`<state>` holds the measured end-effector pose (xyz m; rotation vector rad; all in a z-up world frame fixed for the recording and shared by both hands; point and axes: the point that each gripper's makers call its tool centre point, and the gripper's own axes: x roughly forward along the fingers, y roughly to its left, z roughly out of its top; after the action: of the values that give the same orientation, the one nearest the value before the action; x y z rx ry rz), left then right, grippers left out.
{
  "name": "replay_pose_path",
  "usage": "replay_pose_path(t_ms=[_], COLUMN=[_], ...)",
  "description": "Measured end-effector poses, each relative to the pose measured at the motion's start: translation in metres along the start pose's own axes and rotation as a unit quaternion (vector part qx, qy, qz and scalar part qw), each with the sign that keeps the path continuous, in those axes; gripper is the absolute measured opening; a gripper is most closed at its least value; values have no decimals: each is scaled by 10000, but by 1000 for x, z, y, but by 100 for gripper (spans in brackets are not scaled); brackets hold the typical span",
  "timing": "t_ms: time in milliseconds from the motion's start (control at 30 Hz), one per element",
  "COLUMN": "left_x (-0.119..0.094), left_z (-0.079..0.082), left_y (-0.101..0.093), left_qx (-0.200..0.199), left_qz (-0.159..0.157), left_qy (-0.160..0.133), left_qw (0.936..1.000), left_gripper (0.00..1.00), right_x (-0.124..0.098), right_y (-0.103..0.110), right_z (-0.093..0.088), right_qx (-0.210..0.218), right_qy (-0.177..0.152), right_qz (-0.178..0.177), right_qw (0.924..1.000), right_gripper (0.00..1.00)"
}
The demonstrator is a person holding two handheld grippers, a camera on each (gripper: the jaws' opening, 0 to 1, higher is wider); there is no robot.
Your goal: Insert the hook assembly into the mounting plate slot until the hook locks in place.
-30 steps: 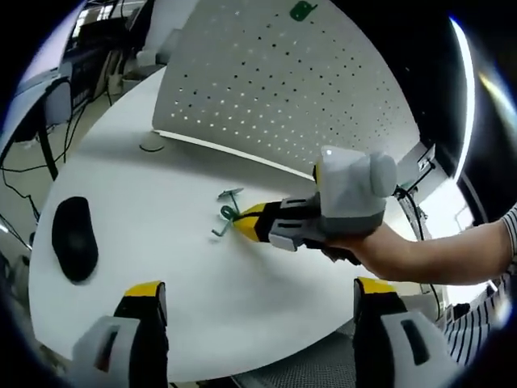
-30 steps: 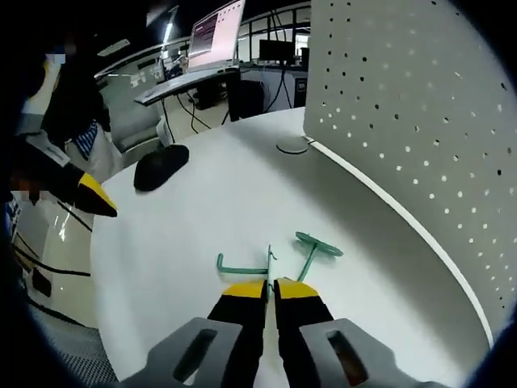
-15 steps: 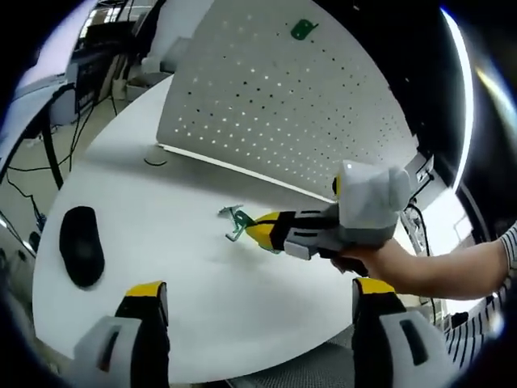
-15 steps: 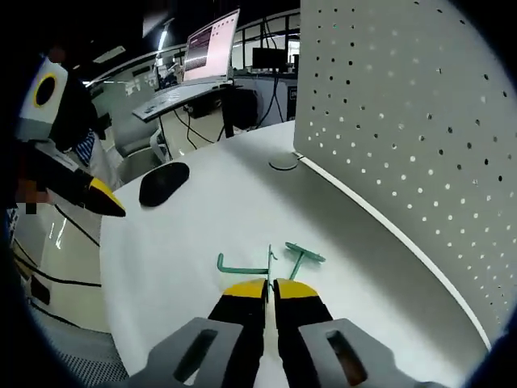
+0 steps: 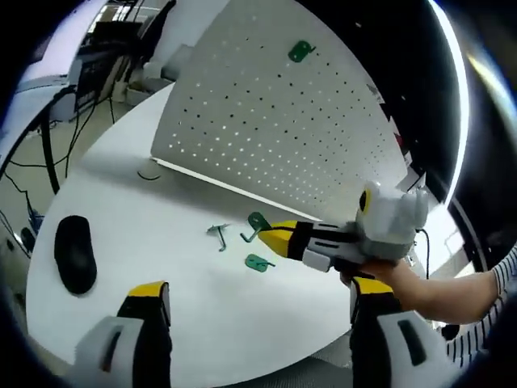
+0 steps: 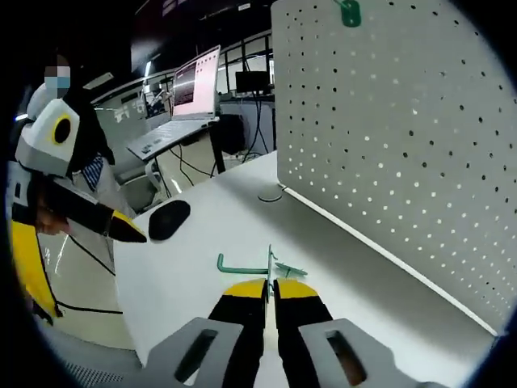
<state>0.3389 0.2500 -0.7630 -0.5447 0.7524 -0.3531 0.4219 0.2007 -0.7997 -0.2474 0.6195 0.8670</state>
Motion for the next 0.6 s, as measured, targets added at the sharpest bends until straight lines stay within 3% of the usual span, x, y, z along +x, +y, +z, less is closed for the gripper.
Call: replay_pose_path(t_ms=[300,600], left_x=[6,20], left_z=[14,24], left_y=[-11,-39], left_qx=[-251,-427], left_qz=[-241,-668], left_qy=[-153,-254], left_qw=[9993,9965], left_gripper=[90,81], right_x=[-35,-71], right_y=[-1,3], right_z=[16,27], right_qx=[369,934], right_qy=[-486,-1033], right_qz=[-92,-158], right_qw=[9981,9901], right_gripper=[0,0])
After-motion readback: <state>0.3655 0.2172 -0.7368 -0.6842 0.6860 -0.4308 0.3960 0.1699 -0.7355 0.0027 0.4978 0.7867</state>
